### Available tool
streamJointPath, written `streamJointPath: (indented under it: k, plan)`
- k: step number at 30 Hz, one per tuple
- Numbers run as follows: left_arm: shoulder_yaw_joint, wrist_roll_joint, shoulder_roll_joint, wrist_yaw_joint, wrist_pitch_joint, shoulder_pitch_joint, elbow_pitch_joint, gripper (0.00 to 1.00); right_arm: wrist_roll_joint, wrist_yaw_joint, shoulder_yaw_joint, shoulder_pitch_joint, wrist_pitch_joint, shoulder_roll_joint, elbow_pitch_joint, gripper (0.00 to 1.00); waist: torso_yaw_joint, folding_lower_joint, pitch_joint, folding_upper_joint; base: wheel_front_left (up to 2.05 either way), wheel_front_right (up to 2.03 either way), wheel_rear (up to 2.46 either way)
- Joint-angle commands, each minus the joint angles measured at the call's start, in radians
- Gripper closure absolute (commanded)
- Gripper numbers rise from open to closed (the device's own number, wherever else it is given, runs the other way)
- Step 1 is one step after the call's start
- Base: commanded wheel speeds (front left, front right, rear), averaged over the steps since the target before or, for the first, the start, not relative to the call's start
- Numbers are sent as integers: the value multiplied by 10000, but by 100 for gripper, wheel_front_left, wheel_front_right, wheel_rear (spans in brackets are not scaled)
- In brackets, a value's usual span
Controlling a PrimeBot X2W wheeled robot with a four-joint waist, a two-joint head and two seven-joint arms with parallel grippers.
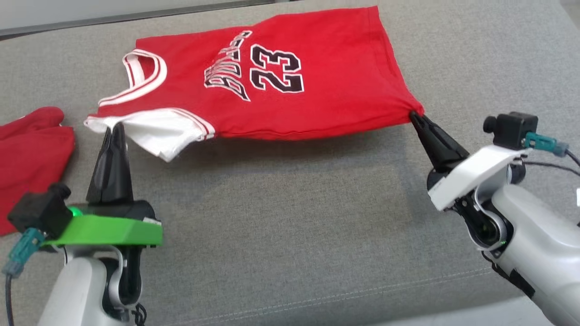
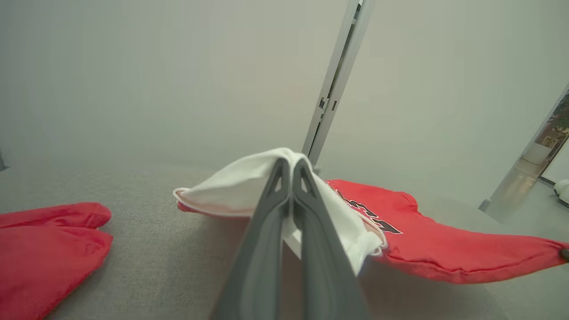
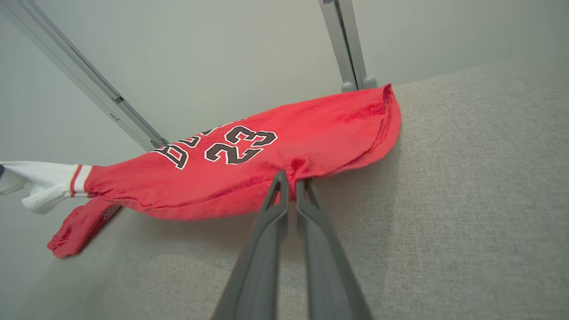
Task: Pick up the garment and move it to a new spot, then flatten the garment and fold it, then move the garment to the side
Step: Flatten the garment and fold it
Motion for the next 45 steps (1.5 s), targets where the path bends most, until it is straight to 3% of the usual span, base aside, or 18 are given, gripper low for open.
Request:
streamJointPath:
  k: [1,10,16,33,45]
  plan:
    - [320,83,-250,73,-31,534,-149,100,143,0,-136,481,-45,-142,-120,100,27,1,-286,0,0,0,0]
    - [1415,367,-1726,-424,-29,2694,-297,100,208,0,-240,2174,-46,-465,3,100,97,1,-788,0,0,0,0]
    - [1323,456,-2191,-660,-30,3688,229,100,92,0,-507,3079,-46,-390,141,100,233,1,-1072,0,0,0,0]
    - [513,-49,-2280,-557,97,4716,1865,100,-107,0,-352,4129,386,-427,628,100,511,1,-1259,0,0,0,0]
    - [433,441,-1965,-563,37,4508,831,100,-608,0,-863,4164,277,-383,400,100,650,1,-1272,0,0,0,0]
